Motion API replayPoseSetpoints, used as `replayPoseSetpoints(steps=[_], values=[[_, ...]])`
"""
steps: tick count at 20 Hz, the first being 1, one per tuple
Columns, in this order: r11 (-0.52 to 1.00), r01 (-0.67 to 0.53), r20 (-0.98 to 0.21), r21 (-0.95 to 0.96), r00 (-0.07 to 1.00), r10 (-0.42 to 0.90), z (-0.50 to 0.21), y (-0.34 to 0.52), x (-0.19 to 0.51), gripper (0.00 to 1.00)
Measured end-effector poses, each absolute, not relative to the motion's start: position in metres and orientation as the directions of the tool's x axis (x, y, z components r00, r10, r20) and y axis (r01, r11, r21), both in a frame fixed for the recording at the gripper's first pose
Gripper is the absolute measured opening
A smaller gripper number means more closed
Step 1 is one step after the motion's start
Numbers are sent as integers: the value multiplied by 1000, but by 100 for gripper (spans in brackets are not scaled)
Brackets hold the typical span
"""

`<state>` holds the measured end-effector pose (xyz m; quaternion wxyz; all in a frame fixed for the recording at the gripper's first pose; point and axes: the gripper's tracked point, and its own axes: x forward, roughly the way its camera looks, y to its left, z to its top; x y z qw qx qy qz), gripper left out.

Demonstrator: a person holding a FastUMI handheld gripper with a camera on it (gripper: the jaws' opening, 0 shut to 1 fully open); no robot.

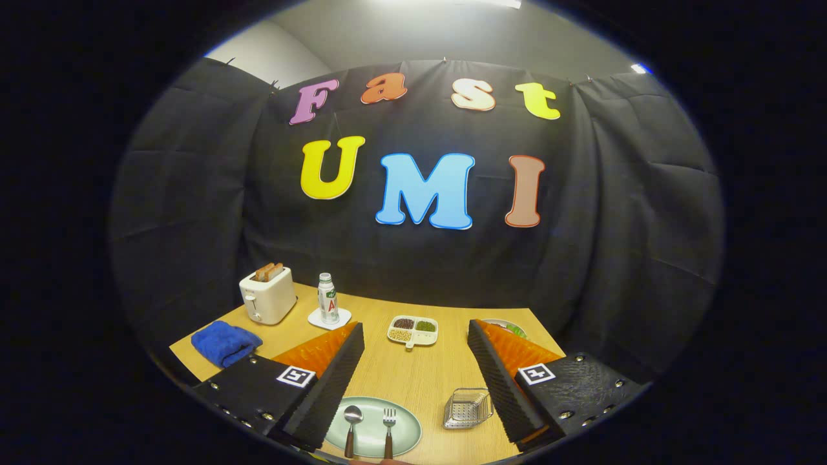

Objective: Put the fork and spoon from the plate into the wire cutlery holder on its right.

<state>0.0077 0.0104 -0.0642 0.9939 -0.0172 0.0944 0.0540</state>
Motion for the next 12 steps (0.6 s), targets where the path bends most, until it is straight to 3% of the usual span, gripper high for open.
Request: replayPoseSetpoints(steps=[4, 12], values=[[980, -191, -327, -59, 931, 162, -110, 18, 3, 99], [967, -243, -459, -74, 869, 184, -168, 24, -5, 99]])
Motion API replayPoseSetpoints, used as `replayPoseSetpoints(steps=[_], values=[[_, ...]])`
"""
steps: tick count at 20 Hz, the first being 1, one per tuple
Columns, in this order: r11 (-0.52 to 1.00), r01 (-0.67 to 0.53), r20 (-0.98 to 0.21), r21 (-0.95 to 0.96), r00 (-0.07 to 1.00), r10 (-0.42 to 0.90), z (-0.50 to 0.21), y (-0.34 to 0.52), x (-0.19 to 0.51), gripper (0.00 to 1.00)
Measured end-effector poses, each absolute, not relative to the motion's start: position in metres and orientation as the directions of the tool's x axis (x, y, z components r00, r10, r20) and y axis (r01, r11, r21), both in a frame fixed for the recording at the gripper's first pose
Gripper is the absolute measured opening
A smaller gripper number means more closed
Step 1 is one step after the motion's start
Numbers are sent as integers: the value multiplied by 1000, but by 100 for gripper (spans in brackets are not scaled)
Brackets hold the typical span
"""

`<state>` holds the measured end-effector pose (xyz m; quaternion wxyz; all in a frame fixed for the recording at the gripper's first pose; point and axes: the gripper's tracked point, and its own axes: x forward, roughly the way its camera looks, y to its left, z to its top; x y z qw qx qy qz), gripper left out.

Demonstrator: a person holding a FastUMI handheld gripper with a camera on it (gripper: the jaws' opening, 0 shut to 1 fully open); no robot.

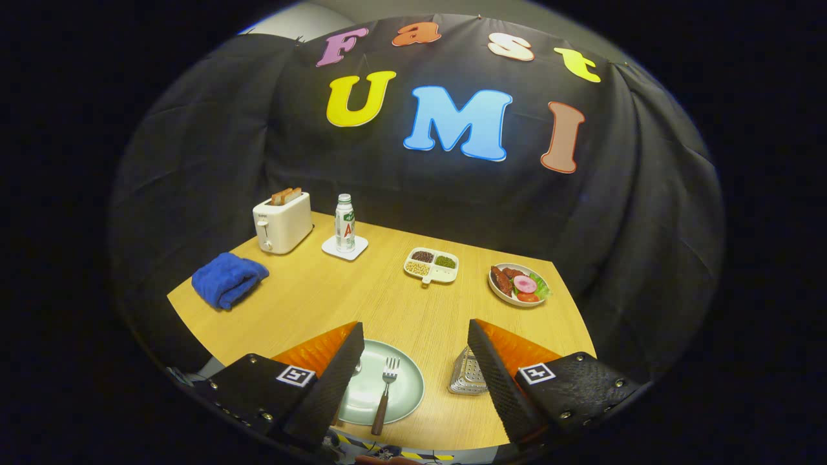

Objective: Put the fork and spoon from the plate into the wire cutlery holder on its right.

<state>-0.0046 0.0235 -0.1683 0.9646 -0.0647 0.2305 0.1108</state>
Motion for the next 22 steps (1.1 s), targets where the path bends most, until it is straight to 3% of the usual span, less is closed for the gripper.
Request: replayPoseSetpoints(steps=[9, 11, 16, 20, 22], values=[[937, -346, -728, -50, 655, 203, -276, 36, -34, 99], [930, -363, -765, -55, 615, 194, -292, 35, -37, 94], [928, -371, -861, -33, 481, 162, -334, 35, -54, 93], [921, -388, -911, -25, 388, 138, -359, 37, -62, 79], [907, -416, -910, -72, 400, 111, -361, 34, -56, 73]])
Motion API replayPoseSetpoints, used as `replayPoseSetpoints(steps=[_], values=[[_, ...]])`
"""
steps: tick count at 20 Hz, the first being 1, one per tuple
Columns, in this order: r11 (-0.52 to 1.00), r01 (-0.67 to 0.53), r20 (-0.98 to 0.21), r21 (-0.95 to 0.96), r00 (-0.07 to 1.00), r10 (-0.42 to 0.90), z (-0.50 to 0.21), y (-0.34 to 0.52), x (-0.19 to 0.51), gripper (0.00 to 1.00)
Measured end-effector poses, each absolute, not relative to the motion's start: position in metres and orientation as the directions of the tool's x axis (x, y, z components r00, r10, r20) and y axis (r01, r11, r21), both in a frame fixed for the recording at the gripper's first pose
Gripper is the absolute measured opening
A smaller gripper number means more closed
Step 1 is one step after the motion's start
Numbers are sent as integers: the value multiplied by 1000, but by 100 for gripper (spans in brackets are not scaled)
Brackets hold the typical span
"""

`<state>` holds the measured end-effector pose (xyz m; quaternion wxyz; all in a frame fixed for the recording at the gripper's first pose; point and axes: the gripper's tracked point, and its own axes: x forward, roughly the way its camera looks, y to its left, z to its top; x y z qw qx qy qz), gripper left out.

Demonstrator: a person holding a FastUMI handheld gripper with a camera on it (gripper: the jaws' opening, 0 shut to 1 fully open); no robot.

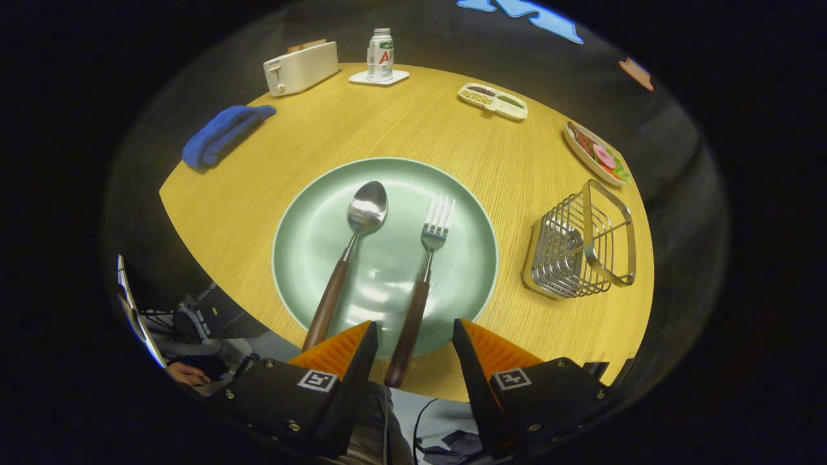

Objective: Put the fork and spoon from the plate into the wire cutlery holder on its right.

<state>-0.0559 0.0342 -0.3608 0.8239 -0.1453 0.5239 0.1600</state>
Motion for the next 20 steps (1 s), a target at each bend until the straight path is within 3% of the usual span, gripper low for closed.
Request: replayPoseSetpoints(steps=[1, 3, 4, 12, 18, 20], values=[[895, -434, -914, -100, 397, 90, -359, 30, -55, 71], [884, -452, -918, -121, 390, 74, -357, 29, -54, 54], [886, -450, -918, -113, 388, 80, -358, 31, -54, 50], [875, -475, -922, -90, 372, 107, -353, 41, -47, 50], [922, -383, -968, -53, 246, 46, -367, 37, -48, 50], [929, -370, -983, 16, 166, 83, -374, 39, -52, 13]])
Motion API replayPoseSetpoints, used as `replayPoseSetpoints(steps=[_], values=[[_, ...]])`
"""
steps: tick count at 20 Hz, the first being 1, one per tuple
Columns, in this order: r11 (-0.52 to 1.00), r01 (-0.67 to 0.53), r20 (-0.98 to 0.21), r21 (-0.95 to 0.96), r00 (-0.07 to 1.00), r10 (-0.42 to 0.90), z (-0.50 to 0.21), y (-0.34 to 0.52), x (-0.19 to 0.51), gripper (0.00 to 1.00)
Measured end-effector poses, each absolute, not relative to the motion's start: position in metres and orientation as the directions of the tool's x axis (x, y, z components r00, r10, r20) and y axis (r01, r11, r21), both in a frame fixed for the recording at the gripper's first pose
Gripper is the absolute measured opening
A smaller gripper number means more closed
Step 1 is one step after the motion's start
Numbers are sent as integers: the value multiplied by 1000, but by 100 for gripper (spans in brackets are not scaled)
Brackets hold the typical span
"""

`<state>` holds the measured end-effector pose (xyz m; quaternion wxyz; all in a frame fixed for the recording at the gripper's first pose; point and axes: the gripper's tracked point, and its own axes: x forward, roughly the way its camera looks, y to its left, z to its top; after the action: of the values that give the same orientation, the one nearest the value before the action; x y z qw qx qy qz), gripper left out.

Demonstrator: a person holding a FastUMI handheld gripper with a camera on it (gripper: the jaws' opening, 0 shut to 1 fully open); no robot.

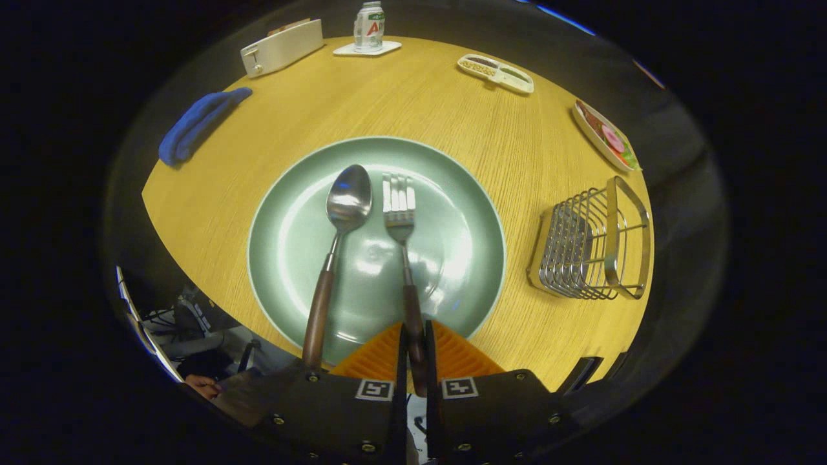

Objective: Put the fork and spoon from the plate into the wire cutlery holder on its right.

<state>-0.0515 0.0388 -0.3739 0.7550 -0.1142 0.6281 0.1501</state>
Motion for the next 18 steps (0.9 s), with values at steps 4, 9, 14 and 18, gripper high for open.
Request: replayPoseSetpoints(steps=[4, 9, 14, 18], values=[[914, -392, -988, 103, 69, 141, -363, 36, -54, 3], [842, -524, -990, 128, -13, 142, -328, 11, -53, 3], [761, -642, -994, 96, -99, 42, -282, -46, -55, 3], [756, -652, -994, 62, -113, -16, -256, -89, -46, 3]])
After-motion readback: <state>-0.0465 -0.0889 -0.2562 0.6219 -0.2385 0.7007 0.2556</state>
